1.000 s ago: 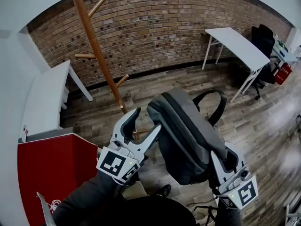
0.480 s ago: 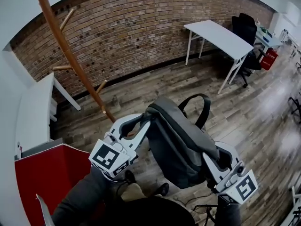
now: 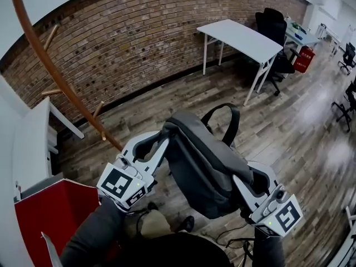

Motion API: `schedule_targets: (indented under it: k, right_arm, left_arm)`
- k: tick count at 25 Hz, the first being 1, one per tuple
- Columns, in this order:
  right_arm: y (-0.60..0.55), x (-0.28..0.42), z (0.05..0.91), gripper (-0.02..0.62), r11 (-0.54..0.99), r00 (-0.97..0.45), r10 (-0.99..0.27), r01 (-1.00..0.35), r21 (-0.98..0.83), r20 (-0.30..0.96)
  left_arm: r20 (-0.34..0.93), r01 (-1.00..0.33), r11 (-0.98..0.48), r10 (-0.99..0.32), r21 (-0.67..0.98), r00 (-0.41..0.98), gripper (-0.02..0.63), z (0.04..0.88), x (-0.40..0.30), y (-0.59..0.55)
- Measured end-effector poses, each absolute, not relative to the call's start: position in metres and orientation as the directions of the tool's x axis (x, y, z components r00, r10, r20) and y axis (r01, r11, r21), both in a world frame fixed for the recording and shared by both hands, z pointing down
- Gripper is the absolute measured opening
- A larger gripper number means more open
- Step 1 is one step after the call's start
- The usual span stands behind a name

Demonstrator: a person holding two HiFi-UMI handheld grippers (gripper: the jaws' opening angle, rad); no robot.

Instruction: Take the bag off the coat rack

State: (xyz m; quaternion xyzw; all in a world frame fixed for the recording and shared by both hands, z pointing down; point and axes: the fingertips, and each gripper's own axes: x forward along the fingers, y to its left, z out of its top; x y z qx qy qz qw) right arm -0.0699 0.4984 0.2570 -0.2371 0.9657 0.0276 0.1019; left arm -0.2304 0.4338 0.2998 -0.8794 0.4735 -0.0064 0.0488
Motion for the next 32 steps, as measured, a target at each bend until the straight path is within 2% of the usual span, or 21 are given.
schedule_targets:
  k: [16,32]
  right_arm:
    - [0.443,-0.013,0.274,0.091,0.847,-0.836,-0.520,-0.531,0.021,-0.176]
    - [0.335,0.038,0.271,0.091,0.848,-0.832,-0.518,-0.530,0.008,-0.200]
  left_arm:
    - [-0.032,-0.795,-0.602,-0.796,-0.073,0.605,0.066,0.308,-0.173,0.368]
    - [-0.026,-0.805,-0.587,-0.806,-0.083,0.591,0.066,0.307,-0.119,0.260]
